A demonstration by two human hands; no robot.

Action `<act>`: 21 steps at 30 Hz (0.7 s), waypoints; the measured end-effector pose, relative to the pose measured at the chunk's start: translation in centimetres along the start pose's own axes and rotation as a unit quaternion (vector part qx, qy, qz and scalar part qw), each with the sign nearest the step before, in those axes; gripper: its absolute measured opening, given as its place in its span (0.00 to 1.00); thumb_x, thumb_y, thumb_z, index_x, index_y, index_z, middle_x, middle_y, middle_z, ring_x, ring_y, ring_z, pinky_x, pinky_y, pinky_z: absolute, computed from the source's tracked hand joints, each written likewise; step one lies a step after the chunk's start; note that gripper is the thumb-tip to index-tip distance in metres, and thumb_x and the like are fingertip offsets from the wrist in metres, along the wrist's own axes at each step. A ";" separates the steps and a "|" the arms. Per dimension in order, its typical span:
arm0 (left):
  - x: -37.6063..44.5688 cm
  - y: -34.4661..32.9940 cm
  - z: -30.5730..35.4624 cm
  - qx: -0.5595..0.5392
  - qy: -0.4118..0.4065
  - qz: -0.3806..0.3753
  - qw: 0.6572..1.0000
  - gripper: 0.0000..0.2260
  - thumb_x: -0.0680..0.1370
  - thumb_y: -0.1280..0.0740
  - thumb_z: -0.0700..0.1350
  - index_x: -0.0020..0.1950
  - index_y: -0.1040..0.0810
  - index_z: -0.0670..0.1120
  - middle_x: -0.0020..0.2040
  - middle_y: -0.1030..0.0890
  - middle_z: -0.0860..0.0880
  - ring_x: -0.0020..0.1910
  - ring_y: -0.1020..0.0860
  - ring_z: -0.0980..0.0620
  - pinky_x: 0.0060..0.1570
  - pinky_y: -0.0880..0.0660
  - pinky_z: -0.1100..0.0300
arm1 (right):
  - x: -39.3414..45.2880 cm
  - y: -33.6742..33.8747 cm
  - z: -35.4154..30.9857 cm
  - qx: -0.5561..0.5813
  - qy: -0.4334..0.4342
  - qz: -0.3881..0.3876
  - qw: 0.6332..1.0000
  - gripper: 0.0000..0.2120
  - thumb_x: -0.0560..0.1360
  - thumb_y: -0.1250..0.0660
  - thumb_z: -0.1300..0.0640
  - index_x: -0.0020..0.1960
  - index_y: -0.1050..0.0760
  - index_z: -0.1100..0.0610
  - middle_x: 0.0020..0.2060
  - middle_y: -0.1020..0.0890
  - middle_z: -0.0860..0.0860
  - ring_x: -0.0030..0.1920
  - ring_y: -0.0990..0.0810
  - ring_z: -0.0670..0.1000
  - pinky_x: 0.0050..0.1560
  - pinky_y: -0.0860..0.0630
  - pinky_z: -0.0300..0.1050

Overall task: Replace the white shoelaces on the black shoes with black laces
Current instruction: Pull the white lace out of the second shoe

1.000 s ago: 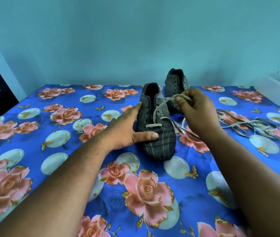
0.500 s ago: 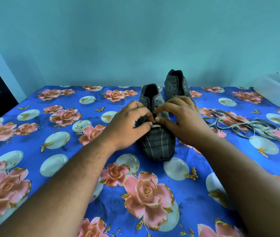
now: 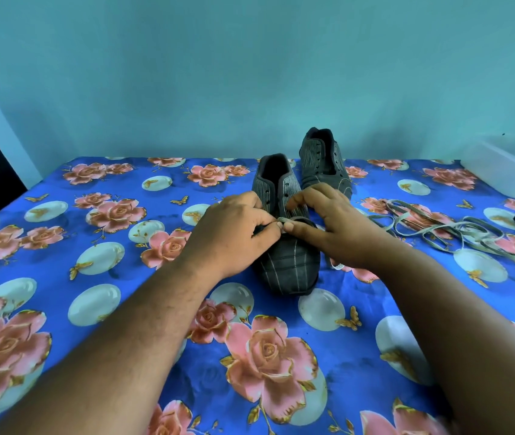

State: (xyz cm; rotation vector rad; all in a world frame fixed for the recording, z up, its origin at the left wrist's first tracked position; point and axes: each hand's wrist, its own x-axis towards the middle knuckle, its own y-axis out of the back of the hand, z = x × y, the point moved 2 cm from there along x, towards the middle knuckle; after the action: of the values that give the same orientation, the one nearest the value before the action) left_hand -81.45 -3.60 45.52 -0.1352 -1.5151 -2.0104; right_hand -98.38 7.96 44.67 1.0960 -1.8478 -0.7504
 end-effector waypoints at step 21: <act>0.0 -0.4 0.1 -0.486 0.300 -0.063 0.818 0.12 0.71 0.34 0.57 0.34 0.24 0.51 0.34 0.26 0.55 0.32 0.31 0.56 0.40 0.36 0.56 | 0.0 0.1 0.3 0.028 -0.006 -0.018 0.999 0.39 0.61 0.41 0.17 0.64 0.29 0.39 0.61 0.30 0.40 0.67 0.30 0.50 0.69 0.31 0.59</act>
State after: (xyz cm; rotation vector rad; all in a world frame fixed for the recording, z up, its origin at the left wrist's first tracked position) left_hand -81.70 -3.42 45.22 0.1909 -0.0284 -2.4216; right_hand -98.66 8.05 44.57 1.1660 -1.8728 -0.7322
